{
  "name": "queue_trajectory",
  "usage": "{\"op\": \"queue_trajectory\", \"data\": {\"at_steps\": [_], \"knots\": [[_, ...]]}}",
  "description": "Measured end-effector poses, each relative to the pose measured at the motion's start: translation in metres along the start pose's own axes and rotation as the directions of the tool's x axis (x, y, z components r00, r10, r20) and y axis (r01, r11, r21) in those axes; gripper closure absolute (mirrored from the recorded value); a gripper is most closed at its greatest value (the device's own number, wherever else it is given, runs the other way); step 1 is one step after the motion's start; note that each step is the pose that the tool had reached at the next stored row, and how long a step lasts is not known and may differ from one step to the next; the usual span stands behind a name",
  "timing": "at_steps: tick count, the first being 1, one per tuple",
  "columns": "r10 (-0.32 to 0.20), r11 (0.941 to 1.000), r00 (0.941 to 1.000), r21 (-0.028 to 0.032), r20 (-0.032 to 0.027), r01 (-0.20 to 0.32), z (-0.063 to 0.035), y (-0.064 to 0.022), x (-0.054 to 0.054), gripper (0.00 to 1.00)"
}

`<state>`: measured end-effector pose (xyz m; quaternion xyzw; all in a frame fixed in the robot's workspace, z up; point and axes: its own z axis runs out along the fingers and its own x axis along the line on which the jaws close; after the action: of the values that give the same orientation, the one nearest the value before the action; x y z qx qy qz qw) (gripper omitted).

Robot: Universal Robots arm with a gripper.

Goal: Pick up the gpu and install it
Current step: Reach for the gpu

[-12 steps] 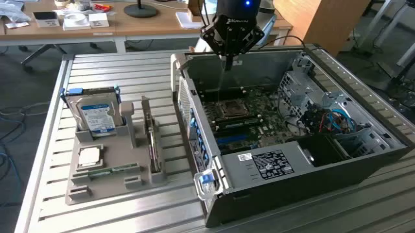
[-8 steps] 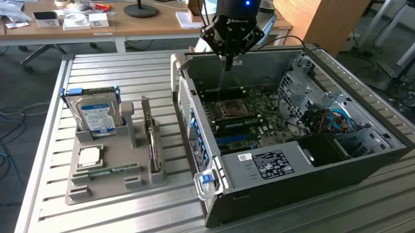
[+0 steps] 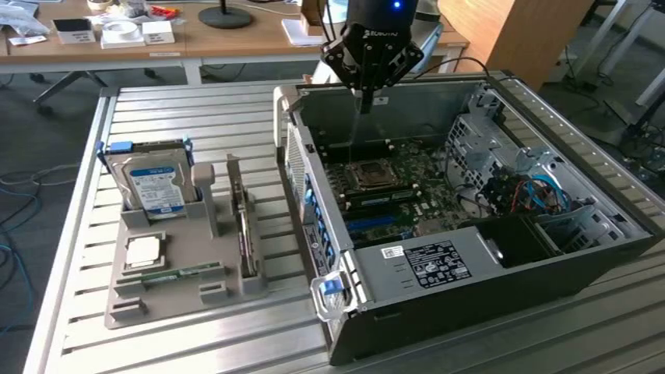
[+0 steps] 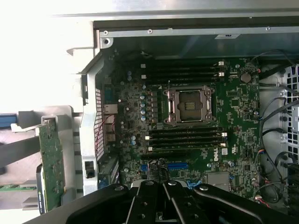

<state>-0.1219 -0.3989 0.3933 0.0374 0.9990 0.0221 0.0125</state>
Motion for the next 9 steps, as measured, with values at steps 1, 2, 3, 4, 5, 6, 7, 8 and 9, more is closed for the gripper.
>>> {"op": "queue_trajectory", "data": {"at_steps": [1, 2, 3, 4, 5, 6, 7, 8, 9], "knots": [[0.0, 1.0, 1.0, 0.0, 0.0, 0.0, 0.0, 0.0, 0.0, 0.89], [0.0, 1.0, 1.0, -0.0001, 0.0001, 0.0, 0.0, 0.0, 0.0001, 0.89], [0.0, 1.0, 1.0, -0.0001, 0.0001, 0.0, 0.0, -0.0001, 0.0013, 0.89], [0.0, 1.0, 1.0, -0.0001, 0.0, 0.0, 0.0, -0.0002, 0.0022, 0.89], [0.0, 1.0, 1.0, 0.0, 0.0, 0.0, -0.0001, -0.0003, 0.0034, 0.89], [0.0, 1.0, 1.0, 0.0, 0.0001, 0.0, -0.0001, -0.0003, 0.0046, 0.89], [0.0, 1.0, 1.0, 0.0, 0.0001, 0.0, -0.0001, -0.0005, 0.006, 0.89], [0.0, 1.0, 1.0, 0.0, 0.0001, 0.0, -0.0002, -0.0005, 0.0073, 0.89], [0.0, 1.0, 1.0, -0.0001, 0.0001, 0.0, -0.0002, -0.0006, 0.0088, 0.89]]}}
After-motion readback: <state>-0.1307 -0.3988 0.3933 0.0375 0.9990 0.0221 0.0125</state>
